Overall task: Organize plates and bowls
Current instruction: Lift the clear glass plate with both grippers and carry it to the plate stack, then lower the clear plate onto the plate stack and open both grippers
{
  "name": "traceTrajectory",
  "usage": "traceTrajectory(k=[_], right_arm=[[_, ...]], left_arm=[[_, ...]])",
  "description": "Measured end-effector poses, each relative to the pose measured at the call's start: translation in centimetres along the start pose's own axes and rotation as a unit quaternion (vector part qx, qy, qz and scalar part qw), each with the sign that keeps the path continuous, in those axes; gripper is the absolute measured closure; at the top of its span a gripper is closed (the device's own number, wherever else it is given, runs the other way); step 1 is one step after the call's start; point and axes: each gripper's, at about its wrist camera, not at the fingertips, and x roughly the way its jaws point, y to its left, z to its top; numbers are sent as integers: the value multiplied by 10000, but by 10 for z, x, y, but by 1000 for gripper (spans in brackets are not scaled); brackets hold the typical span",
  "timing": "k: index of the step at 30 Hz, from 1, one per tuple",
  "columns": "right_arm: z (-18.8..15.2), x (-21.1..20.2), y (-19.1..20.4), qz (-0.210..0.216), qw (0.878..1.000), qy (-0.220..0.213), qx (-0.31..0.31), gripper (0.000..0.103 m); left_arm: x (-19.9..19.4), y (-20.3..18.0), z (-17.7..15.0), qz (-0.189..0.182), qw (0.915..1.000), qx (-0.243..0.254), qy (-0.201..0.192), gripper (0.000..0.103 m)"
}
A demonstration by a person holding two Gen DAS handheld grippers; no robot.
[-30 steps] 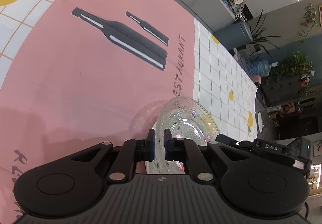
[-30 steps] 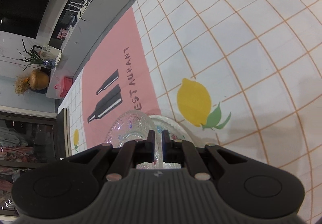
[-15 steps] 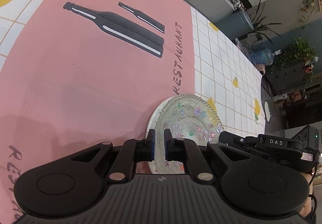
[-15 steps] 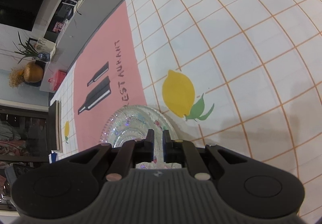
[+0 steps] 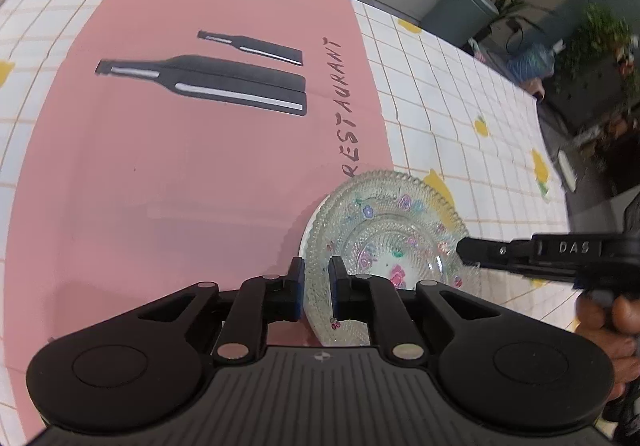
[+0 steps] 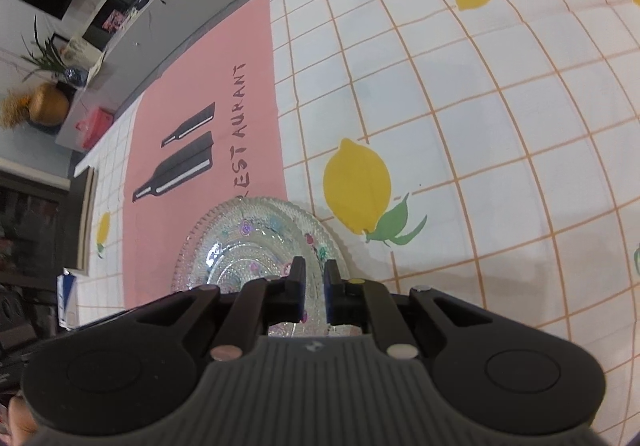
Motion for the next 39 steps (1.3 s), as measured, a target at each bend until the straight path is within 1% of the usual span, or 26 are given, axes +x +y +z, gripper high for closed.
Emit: traceTrajectory(k=[4, 9, 13, 15, 16, 17, 19, 24, 25, 27, 28, 29, 31, 34, 37, 39], right_arm=[[-2, 1, 9, -195, 9993, -34, -317, 95], [-6, 1, 19, -415, 9963, -55, -750, 94], [-10, 1, 30, -688, 9908, -140, -1157, 96], [-13, 3, 36, -835, 9861, -194, -1420, 97], [-15, 4, 39, -897, 9839, -214, -1529, 97], [-16, 4, 40, -943, 9822, -229, -1607, 97], [-16, 4, 41, -993, 9806, -237, -1673, 97], [-17, 1, 42, -1051, 9801, -266, -1663, 97], [-17, 0, 43, -1082, 9794, -298, -1677, 95], [-18, -5, 46, -1284, 9751, -445, -1755, 65], [-17, -6, 46, -1316, 9742, -485, -1768, 62], [-16, -7, 45, -1293, 9753, -468, -1728, 62], [-15, -6, 41, -1235, 9779, -410, -1636, 62], [-15, 0, 37, -1202, 9798, -278, -1575, 63], [-14, 5, 36, -1117, 9826, -154, -1474, 63], [-14, 3, 37, -995, 9849, -171, -1407, 63]], left_arm=[[0, -8, -1, 170, 9994, 294, -40, 87], [-1, -11, -1, 236, 9988, 425, -34, 87], [-2, -15, -1, 316, 9979, 561, -67, 87], [-4, -19, -1, 419, 9967, 683, -123, 87], [-4, -22, -1, 525, 9953, 799, -149, 86], [-5, -25, -2, 620, 9940, 884, -188, 82], [-9, -27, -3, 691, 9926, 963, -254, 79], [-20, -19, -3, 711, 9935, 843, -270, 74], [-21, -17, -3, 665, 9944, 786, -241, 73], [-23, -15, -4, 424, 9969, 651, -151, 73], [-23, -15, -5, 323, 9975, 615, -110, 73], [-22, -16, -5, 283, 9976, 620, -76, 73], [-18, -20, -7, 347, 9971, 678, -35, 73], [-12, -19, -7, 326, 9979, 562, 28, 73], [-10, -18, -6, 217, 9988, 442, 22, 73], [-11, -21, -7, 274, 9984, 494, -34, 73]])
